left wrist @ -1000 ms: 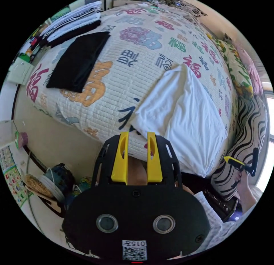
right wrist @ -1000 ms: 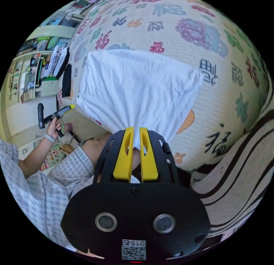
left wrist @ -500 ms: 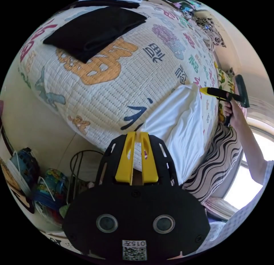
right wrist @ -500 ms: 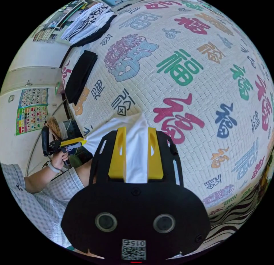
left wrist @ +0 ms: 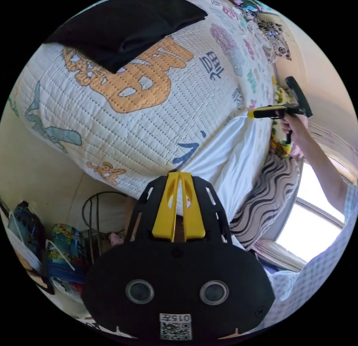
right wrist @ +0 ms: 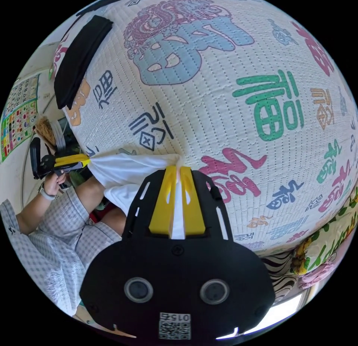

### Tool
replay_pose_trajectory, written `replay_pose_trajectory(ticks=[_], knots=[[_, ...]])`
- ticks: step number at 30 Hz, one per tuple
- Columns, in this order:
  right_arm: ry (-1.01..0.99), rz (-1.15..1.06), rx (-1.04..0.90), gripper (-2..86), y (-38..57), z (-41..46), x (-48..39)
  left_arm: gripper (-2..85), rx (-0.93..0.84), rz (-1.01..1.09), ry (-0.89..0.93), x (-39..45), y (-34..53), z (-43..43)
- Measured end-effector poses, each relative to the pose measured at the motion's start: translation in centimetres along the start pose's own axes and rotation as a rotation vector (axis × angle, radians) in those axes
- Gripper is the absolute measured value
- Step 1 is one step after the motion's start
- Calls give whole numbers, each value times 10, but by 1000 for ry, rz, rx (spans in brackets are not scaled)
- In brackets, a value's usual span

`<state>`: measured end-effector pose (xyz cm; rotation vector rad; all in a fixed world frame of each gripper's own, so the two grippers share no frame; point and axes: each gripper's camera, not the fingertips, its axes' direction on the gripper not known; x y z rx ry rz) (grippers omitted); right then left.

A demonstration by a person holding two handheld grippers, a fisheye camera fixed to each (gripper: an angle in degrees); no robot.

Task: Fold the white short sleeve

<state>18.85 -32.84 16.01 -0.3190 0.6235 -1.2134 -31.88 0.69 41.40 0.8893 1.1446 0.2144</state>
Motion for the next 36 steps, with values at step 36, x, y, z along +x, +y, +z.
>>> replay_pose_trajectory(ticks=[36], knots=[[11,-29,91,-2,-131,-92,-37,-4,106,104,-58,-7,18,-49]])
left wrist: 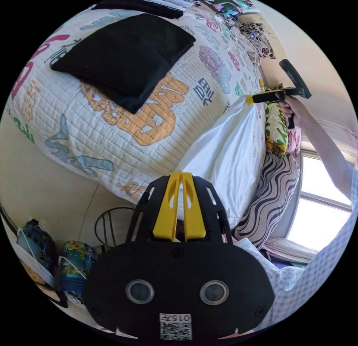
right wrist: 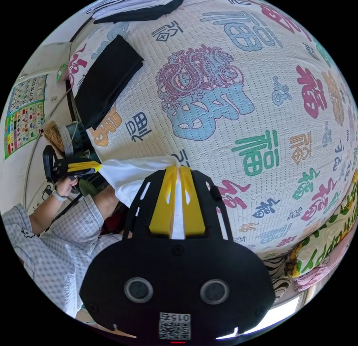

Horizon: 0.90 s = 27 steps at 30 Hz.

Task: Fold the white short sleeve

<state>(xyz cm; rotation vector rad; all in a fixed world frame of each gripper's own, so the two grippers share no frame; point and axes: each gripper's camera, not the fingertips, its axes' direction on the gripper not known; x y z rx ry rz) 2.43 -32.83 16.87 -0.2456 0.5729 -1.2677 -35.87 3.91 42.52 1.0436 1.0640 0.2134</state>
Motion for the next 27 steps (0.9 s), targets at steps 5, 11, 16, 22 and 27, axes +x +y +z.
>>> replay_pose_trajectory(ticks=[5,11,16,22,27], knots=[[21,-13,65,-3,2,-30,-13,-3,134,-58,-2,-20,-2,-28],[20,-67,122,-3,13,-57,-31,-3,186,0,-29,-13,6,-42],[32,-126,149,-2,85,-65,-35,-2,159,188,-97,49,52,-15],[-45,-154,183,0,223,-58,-9,-1,17,400,-107,141,113,65],[-45,-125,124,1,317,-31,19,0,-141,506,-19,200,141,157]])
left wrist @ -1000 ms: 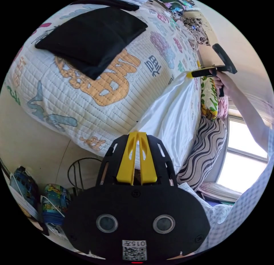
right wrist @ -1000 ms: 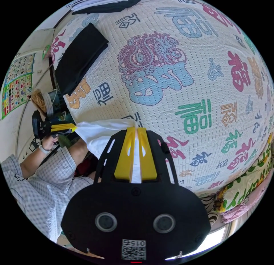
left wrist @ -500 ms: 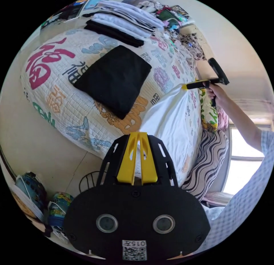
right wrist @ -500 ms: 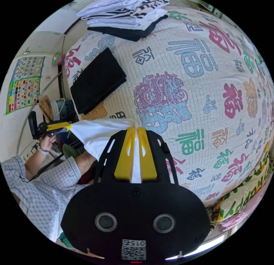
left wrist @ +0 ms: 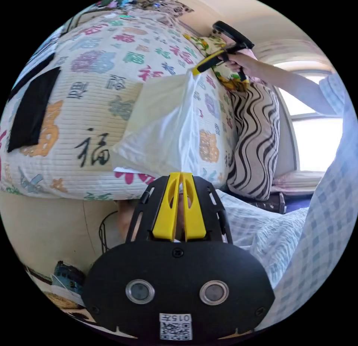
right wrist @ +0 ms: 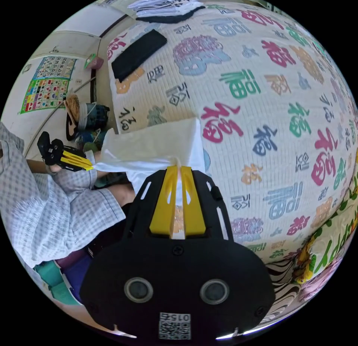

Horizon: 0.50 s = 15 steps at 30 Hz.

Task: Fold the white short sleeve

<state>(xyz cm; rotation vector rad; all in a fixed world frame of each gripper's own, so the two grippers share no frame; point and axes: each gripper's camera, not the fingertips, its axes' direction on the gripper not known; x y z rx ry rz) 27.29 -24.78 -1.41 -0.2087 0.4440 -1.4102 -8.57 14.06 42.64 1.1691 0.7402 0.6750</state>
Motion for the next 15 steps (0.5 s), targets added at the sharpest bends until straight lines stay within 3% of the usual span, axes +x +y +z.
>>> replay_pose_trajectory(ticks=[5,15], knots=[[-22,26,-49,2,84,26,23,0,-128,135,-12,56,-11,113],[-56,-1,45,16,179,47,38,8,-245,175,-124,71,-25,271]])
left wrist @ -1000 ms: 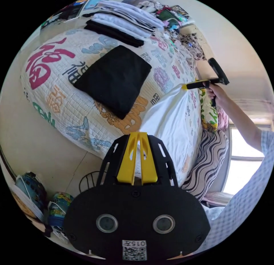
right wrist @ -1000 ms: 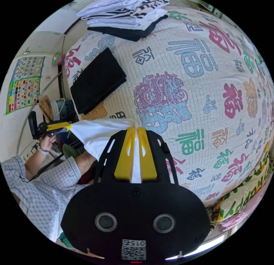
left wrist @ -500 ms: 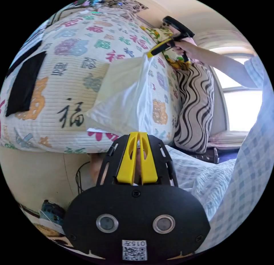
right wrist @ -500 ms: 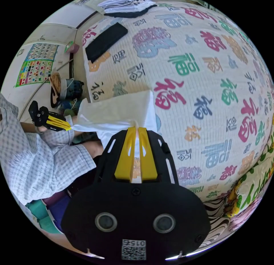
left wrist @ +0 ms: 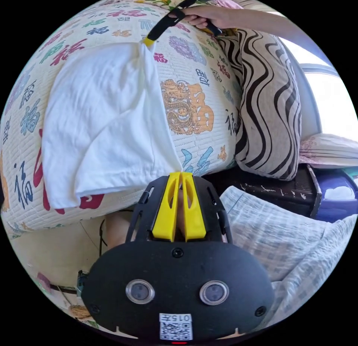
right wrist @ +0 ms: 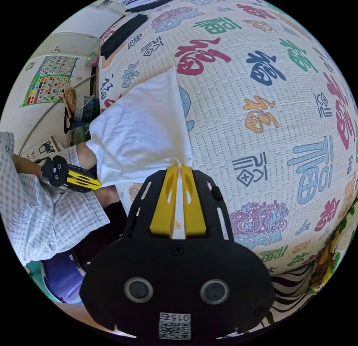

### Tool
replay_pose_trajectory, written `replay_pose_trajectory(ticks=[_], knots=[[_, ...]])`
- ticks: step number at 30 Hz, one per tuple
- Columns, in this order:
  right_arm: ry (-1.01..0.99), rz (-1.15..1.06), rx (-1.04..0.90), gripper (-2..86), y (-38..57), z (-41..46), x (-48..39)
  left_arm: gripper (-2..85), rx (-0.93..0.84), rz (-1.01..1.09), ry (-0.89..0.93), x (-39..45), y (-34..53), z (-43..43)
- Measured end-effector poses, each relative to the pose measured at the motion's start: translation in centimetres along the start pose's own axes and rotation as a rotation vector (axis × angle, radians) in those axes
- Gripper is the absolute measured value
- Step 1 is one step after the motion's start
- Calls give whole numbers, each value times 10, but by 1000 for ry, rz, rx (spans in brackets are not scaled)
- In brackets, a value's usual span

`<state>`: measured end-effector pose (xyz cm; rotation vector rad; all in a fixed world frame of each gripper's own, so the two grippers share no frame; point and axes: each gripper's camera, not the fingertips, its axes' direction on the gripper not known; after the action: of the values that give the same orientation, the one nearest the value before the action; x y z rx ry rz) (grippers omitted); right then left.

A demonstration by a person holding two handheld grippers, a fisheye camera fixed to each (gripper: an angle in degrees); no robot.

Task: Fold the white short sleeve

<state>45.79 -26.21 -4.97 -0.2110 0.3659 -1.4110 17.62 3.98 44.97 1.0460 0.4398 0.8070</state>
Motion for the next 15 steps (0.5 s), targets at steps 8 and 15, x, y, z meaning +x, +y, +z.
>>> replay_pose_trajectory(ticks=[8,15], knots=[[-75,271,120,61,97,-20,16,80,-63,22,172,-23,-2,52],[-201,620,310,74,209,-19,-14,69,88,-11,124,-92,12,-7]])
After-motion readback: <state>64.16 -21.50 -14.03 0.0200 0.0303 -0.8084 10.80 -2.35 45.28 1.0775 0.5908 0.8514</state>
